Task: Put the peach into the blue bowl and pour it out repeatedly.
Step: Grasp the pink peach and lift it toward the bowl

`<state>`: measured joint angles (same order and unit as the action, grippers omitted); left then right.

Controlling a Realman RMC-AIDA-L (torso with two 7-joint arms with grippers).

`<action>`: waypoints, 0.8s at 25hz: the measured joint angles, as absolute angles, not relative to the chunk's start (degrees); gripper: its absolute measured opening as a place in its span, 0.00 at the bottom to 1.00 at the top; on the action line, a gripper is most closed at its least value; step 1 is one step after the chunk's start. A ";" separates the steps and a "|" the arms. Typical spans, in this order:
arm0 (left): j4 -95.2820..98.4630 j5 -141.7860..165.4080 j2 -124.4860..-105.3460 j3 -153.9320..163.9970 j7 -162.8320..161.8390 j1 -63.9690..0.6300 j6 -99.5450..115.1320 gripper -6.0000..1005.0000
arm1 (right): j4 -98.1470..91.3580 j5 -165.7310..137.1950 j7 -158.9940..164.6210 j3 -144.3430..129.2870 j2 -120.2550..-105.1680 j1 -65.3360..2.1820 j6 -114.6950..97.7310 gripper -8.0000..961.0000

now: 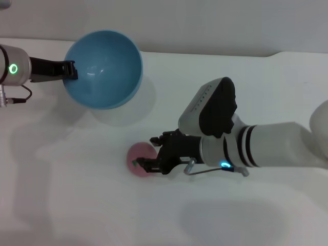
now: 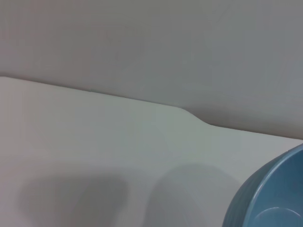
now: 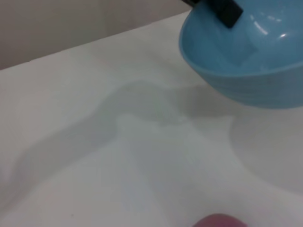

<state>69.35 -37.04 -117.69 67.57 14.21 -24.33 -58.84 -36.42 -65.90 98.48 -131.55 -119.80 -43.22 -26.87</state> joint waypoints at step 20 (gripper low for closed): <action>69.35 -37.09 -117.77 67.59 15.05 -24.52 -59.01 0.01 | -33.67 -58.74 98.44 -137.69 -119.79 -43.08 -24.23 0.66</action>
